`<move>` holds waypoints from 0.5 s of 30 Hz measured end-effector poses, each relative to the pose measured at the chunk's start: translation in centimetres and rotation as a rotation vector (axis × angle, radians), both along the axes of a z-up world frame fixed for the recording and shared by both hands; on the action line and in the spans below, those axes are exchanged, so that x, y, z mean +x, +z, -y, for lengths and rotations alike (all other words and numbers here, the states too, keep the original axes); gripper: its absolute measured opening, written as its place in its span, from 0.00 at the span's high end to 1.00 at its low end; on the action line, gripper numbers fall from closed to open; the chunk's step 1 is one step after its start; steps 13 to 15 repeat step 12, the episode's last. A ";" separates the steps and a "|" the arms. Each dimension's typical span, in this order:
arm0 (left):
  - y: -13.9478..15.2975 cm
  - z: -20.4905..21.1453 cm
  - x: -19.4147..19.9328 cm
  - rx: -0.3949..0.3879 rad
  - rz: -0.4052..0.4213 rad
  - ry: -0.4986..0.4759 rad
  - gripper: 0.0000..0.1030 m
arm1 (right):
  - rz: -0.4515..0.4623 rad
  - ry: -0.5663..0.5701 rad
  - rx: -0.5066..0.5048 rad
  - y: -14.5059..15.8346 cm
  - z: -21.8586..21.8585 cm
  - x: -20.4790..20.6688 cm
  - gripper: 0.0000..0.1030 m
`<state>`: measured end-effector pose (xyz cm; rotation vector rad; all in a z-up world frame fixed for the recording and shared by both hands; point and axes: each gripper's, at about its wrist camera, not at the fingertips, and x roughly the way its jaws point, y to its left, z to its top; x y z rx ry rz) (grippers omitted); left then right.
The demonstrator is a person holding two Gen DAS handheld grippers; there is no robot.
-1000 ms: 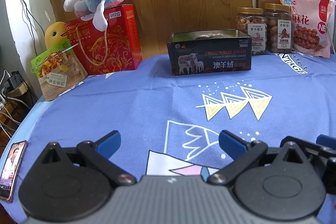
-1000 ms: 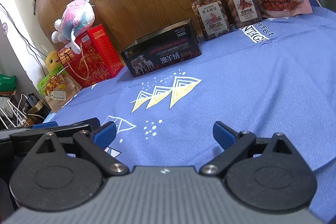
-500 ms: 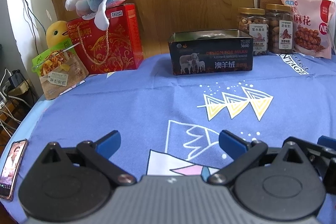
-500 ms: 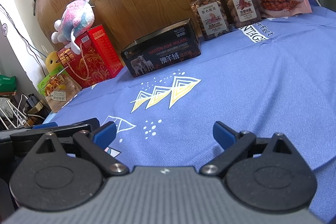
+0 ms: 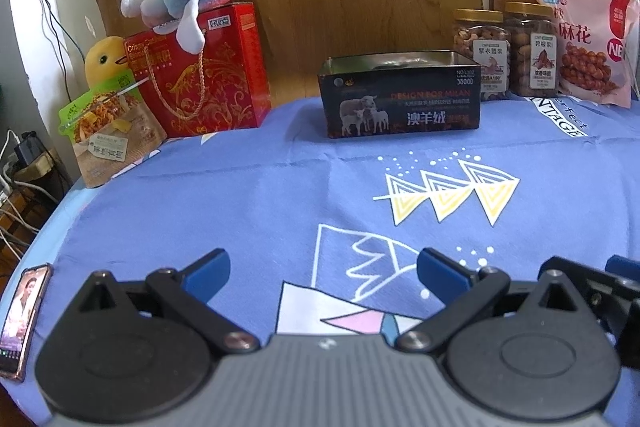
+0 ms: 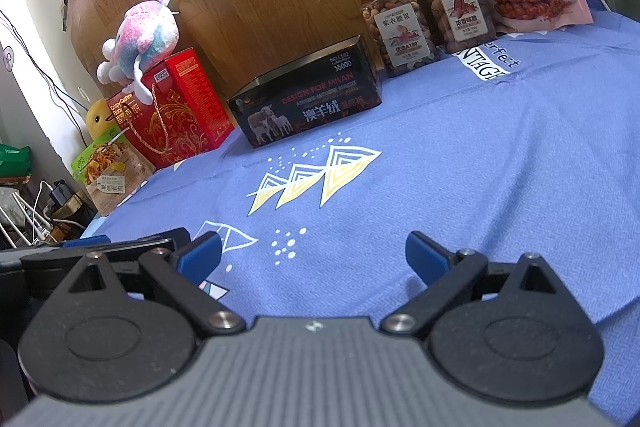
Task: Organize snacks
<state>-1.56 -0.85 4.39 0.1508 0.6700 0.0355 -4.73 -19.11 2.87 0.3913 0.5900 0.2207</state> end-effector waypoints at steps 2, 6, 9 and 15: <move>-0.1 0.1 0.0 0.000 -0.004 -0.002 0.00 | 0.000 0.000 0.000 0.0 0.0 0.0 0.03; -0.1 0.1 0.0 -0.007 -0.008 -0.007 0.00 | 0.000 -0.001 0.000 0.0 0.0 0.0 0.03; 0.1 0.0 -0.3 -0.029 -0.001 -0.028 0.00 | 0.000 0.000 0.000 0.0 0.0 0.0 0.03; 0.1 0.2 -0.4 -0.029 0.005 -0.046 0.00 | -0.001 0.001 0.001 0.0 0.1 0.0 0.03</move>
